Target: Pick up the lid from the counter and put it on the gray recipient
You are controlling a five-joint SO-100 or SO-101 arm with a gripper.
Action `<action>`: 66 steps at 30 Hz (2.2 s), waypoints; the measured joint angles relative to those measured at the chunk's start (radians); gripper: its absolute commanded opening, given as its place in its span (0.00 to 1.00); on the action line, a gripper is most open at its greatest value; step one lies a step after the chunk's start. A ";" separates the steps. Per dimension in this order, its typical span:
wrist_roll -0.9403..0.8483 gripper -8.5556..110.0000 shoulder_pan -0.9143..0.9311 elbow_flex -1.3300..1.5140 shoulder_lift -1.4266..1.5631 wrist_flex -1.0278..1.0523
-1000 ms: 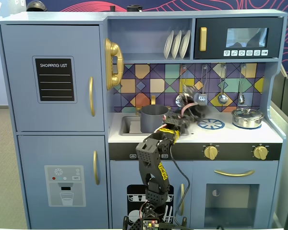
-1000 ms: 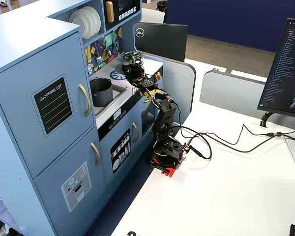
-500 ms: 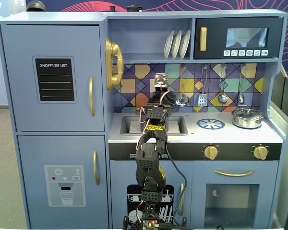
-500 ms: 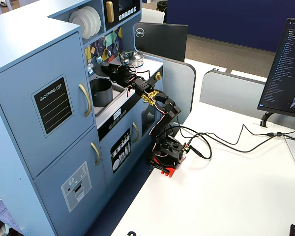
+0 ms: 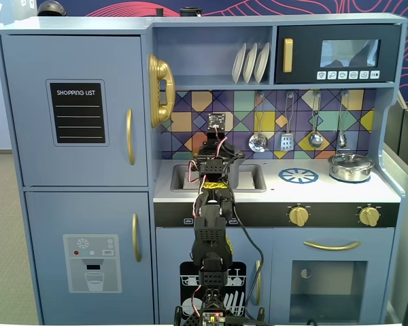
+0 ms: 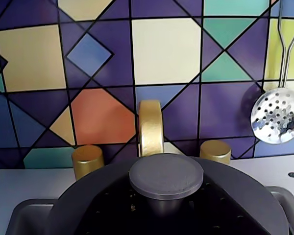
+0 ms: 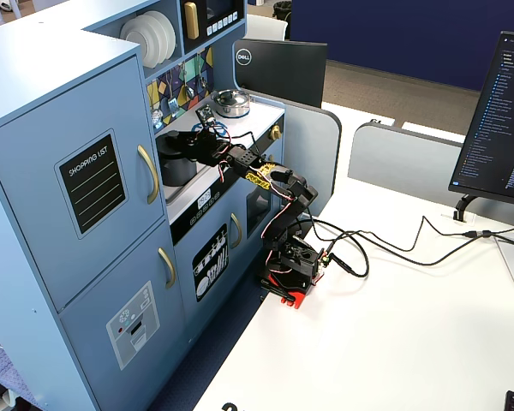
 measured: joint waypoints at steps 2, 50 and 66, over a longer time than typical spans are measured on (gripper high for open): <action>0.000 0.07 0.000 0.000 0.000 0.000; -0.063 0.18 0.012 0.092 0.000 -0.091; -0.025 0.37 0.041 0.094 0.040 -0.043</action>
